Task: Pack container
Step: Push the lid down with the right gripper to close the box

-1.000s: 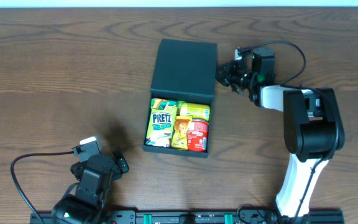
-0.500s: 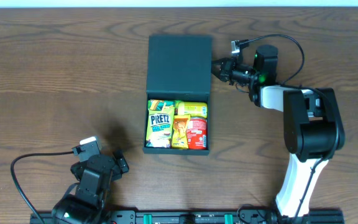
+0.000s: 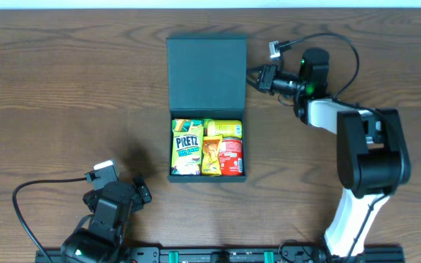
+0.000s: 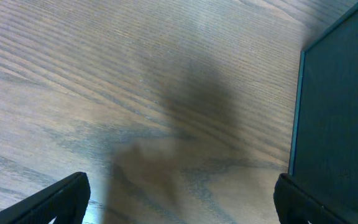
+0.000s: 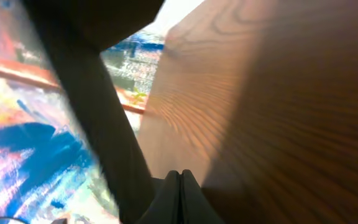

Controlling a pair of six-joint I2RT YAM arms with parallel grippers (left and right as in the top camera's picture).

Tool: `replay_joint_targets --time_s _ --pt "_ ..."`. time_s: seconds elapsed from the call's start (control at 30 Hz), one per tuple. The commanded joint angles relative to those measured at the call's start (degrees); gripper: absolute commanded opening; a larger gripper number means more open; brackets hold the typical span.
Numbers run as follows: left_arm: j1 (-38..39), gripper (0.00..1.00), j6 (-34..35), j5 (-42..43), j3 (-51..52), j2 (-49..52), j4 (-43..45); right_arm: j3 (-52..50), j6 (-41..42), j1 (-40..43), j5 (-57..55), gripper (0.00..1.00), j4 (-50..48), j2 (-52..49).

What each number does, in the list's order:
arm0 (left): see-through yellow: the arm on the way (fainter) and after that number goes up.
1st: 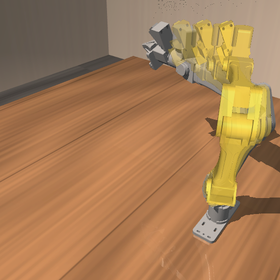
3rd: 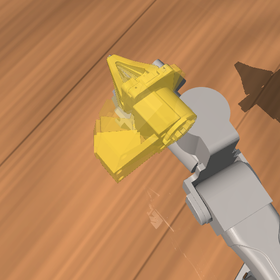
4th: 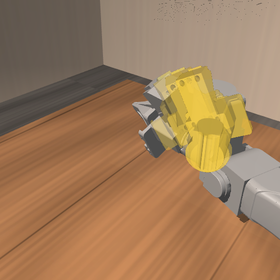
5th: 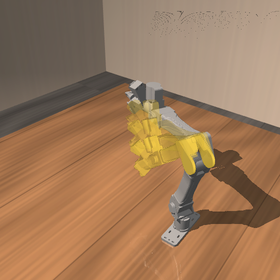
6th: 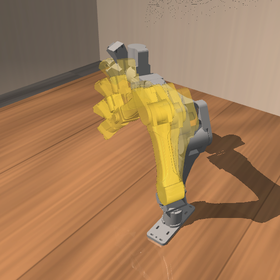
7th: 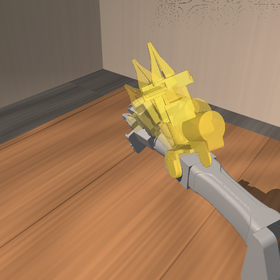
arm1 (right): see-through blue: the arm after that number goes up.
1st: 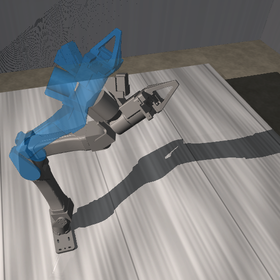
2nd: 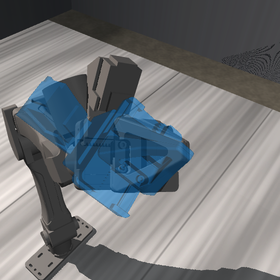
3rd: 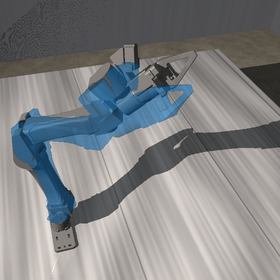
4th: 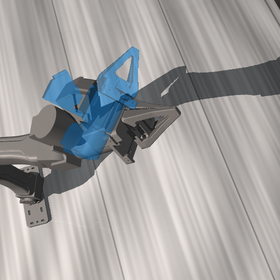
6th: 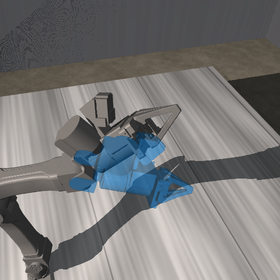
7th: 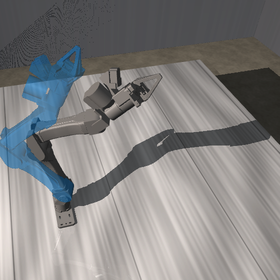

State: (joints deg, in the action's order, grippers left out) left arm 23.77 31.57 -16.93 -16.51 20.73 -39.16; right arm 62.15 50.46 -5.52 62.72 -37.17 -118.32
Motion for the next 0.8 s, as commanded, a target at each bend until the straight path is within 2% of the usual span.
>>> replay_joint_targets --time_s 0.0,0.27,0.77 --pt "-0.13 0.95 0.61 -1.09 -0.02 -0.11 -0.04 0.66 -1.95 -0.94 3.63 0.03 -0.39 4.28" --pt "-0.13 0.95 0.61 -1.09 -0.02 -0.11 -0.04 0.66 -5.84 -2.54 9.33 0.04 -0.37 11.23" --pt "-0.13 0.95 0.61 -1.09 -0.02 -0.11 -0.04 0.63 -7.91 -4.96 11.28 0.09 -0.33 25.35"
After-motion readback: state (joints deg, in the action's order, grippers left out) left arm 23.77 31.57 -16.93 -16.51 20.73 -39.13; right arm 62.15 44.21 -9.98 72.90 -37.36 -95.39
